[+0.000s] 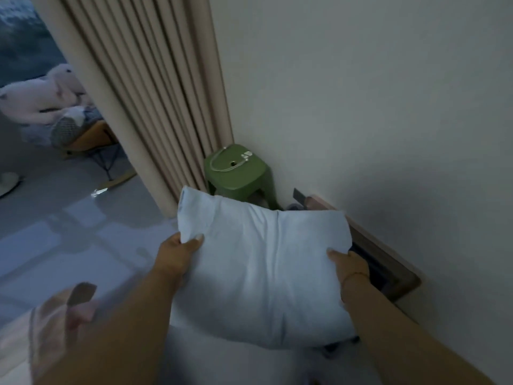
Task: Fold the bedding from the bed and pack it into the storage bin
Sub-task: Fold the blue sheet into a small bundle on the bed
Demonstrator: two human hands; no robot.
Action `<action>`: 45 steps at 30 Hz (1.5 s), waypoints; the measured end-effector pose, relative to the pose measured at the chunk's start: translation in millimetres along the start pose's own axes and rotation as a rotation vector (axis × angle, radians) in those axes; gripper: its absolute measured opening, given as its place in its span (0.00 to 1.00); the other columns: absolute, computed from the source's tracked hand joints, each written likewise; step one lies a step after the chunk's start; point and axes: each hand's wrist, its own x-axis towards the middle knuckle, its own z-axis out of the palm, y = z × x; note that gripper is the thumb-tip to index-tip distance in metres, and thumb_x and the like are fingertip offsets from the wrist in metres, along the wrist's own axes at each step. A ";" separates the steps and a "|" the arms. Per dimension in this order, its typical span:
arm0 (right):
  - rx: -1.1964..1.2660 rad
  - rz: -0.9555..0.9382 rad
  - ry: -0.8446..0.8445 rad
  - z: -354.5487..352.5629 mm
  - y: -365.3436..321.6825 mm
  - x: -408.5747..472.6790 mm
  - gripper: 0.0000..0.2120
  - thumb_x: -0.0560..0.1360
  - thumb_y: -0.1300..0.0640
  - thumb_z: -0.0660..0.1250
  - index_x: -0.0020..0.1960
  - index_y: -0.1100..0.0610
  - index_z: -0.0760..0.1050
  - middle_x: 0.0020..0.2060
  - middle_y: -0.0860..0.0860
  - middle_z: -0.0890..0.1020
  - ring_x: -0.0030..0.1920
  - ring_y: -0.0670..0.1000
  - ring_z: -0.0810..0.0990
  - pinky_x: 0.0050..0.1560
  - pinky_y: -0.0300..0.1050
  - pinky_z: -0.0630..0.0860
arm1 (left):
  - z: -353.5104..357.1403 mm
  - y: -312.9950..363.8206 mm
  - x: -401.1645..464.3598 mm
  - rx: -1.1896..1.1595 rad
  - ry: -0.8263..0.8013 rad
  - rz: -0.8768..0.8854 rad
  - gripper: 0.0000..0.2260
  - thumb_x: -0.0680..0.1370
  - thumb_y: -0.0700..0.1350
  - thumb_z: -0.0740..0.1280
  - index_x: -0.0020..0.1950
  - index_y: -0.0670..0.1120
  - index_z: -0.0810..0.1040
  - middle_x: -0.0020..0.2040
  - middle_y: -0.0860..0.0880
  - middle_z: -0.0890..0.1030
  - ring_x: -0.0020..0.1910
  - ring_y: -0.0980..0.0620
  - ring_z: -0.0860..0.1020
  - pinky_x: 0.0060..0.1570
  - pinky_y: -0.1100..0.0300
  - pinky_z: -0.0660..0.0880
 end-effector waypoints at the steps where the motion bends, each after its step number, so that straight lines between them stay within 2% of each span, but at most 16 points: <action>1: 0.015 0.015 0.016 -9.3 -1.6 13.4 0.20 0.73 0.53 0.70 0.61 0.63 0.74 0.48 0.57 0.78 0.48 0.57 0.77 0.58 0.53 0.75 | 19.3 1.4 11.1 0.035 -0.019 0.008 0.10 0.75 0.42 0.71 0.54 0.40 0.80 0.48 0.41 0.82 0.41 0.44 0.80 0.43 0.55 0.76; 7: 0.044 0.092 0.111 -50.0 -1.6 77.6 0.21 0.74 0.56 0.69 0.63 0.66 0.73 0.57 0.61 0.78 0.48 0.56 0.76 0.54 0.47 0.73 | 114.3 4.4 71.3 0.206 -0.122 -0.025 0.13 0.74 0.46 0.73 0.55 0.42 0.80 0.51 0.42 0.82 0.48 0.40 0.80 0.52 0.46 0.78; 10: 0.052 0.138 0.176 -62.1 2.8 101.7 0.21 0.75 0.57 0.68 0.64 0.68 0.73 0.60 0.62 0.77 0.55 0.60 0.76 0.56 0.47 0.70 | 154.0 0.4 99.0 0.279 -0.184 -0.046 0.12 0.71 0.47 0.75 0.51 0.45 0.80 0.49 0.43 0.83 0.48 0.39 0.81 0.53 0.41 0.78; 15: 0.079 0.218 0.263 -65.5 18.7 131.0 0.21 0.76 0.59 0.67 0.64 0.69 0.72 0.62 0.64 0.75 0.58 0.61 0.75 0.52 0.45 0.67 | 210.9 -6.4 145.2 0.451 -0.273 -0.025 0.11 0.74 0.44 0.72 0.53 0.41 0.79 0.50 0.41 0.81 0.48 0.39 0.79 0.51 0.47 0.78; 17: 0.067 0.243 0.301 -62.7 25.8 143.8 0.21 0.77 0.59 0.65 0.66 0.70 0.70 0.63 0.65 0.74 0.62 0.62 0.73 0.52 0.44 0.66 | 231.9 -14.5 169.5 0.554 -0.334 0.007 0.09 0.75 0.44 0.71 0.52 0.43 0.77 0.50 0.40 0.79 0.49 0.40 0.78 0.50 0.48 0.77; 21: 0.089 0.286 0.399 -49.2 43.0 166.6 0.21 0.77 0.59 0.65 0.65 0.71 0.70 0.64 0.67 0.73 0.63 0.64 0.72 0.62 0.53 0.68 | 261.8 -35.9 215.4 0.679 -0.439 0.037 0.13 0.72 0.46 0.73 0.52 0.41 0.78 0.48 0.42 0.78 0.49 0.41 0.78 0.51 0.49 0.76; 24: 0.062 0.340 0.465 -36.0 64.2 188.8 0.20 0.77 0.61 0.65 0.63 0.74 0.70 0.62 0.68 0.73 0.62 0.65 0.72 0.64 0.55 0.67 | 278.3 -63.3 251.5 0.748 -0.502 0.018 0.13 0.74 0.44 0.72 0.53 0.37 0.78 0.50 0.39 0.80 0.49 0.41 0.79 0.53 0.46 0.77; 27: 0.038 0.382 0.513 -21.3 84.8 210.3 0.20 0.77 0.61 0.65 0.64 0.72 0.70 0.62 0.67 0.73 0.61 0.64 0.72 0.60 0.53 0.68 | 293.6 -96.7 282.9 0.747 -0.550 0.001 0.14 0.75 0.42 0.71 0.57 0.37 0.77 0.51 0.43 0.79 0.49 0.45 0.77 0.50 0.54 0.75; 29: 0.035 0.405 0.530 -11.6 107.2 231.7 0.18 0.78 0.60 0.64 0.62 0.71 0.72 0.60 0.67 0.75 0.53 0.61 0.75 0.57 0.52 0.70 | 306.8 -125.3 304.1 0.743 -0.587 -0.040 0.12 0.75 0.42 0.71 0.55 0.38 0.77 0.50 0.44 0.79 0.48 0.45 0.77 0.50 0.55 0.74; 32: 0.047 0.436 0.536 0.1 141.1 260.8 0.16 0.78 0.59 0.64 0.59 0.71 0.74 0.57 0.64 0.77 0.46 0.52 0.69 0.49 0.45 0.67 | 317.9 -163.5 329.7 0.732 -0.631 -0.098 0.06 0.76 0.44 0.70 0.50 0.44 0.78 0.48 0.47 0.79 0.46 0.47 0.77 0.52 0.54 0.75; 34: 0.041 0.455 0.553 5.8 166.4 278.3 0.16 0.78 0.59 0.64 0.60 0.70 0.74 0.53 0.61 0.77 0.46 0.52 0.68 0.48 0.43 0.65 | 324.6 -195.3 346.7 0.752 -0.646 -0.106 0.08 0.76 0.45 0.70 0.52 0.44 0.77 0.47 0.47 0.79 0.45 0.49 0.77 0.50 0.56 0.75; 36: 0.047 0.458 0.562 10.9 185.0 294.4 0.16 0.78 0.59 0.64 0.60 0.70 0.74 0.50 0.60 0.76 0.46 0.52 0.69 0.47 0.44 0.64 | 330.6 -218.8 360.1 0.751 -0.653 -0.118 0.04 0.77 0.44 0.69 0.47 0.45 0.77 0.45 0.47 0.79 0.42 0.51 0.75 0.45 0.61 0.74; 38: 0.050 0.476 0.561 14.8 205.8 311.1 0.16 0.77 0.59 0.65 0.60 0.70 0.74 0.54 0.63 0.78 0.46 0.53 0.69 0.48 0.44 0.65 | 336.2 -238.3 368.6 0.782 -0.664 -0.113 0.05 0.78 0.43 0.68 0.42 0.48 0.74 0.40 0.51 0.75 0.37 0.57 0.72 0.40 0.64 0.70; 40: 0.074 0.497 0.559 18.9 223.8 325.7 0.16 0.77 0.58 0.65 0.60 0.68 0.74 0.56 0.63 0.78 0.47 0.54 0.71 0.50 0.46 0.69 | 339.8 -258.7 384.2 0.802 -0.666 -0.127 0.04 0.77 0.43 0.68 0.44 0.48 0.75 0.43 0.49 0.77 0.38 0.56 0.72 0.46 0.61 0.70; 42: 0.087 0.515 0.562 21.6 240.5 338.2 0.16 0.77 0.57 0.66 0.59 0.68 0.75 0.54 0.62 0.79 0.47 0.55 0.72 0.53 0.48 0.71 | 344.6 -277.5 397.0 0.800 -0.647 -0.117 0.02 0.77 0.43 0.69 0.46 0.45 0.77 0.50 0.44 0.79 0.42 0.51 0.75 0.50 0.58 0.71; 45: 0.055 0.518 0.580 22.5 259.1 351.9 0.16 0.77 0.57 0.66 0.58 0.68 0.75 0.52 0.60 0.79 0.46 0.54 0.72 0.52 0.46 0.71 | 349.0 -305.3 409.8 0.838 -0.637 -0.106 0.15 0.77 0.44 0.69 0.61 0.37 0.76 0.54 0.43 0.78 0.50 0.47 0.74 0.54 0.56 0.72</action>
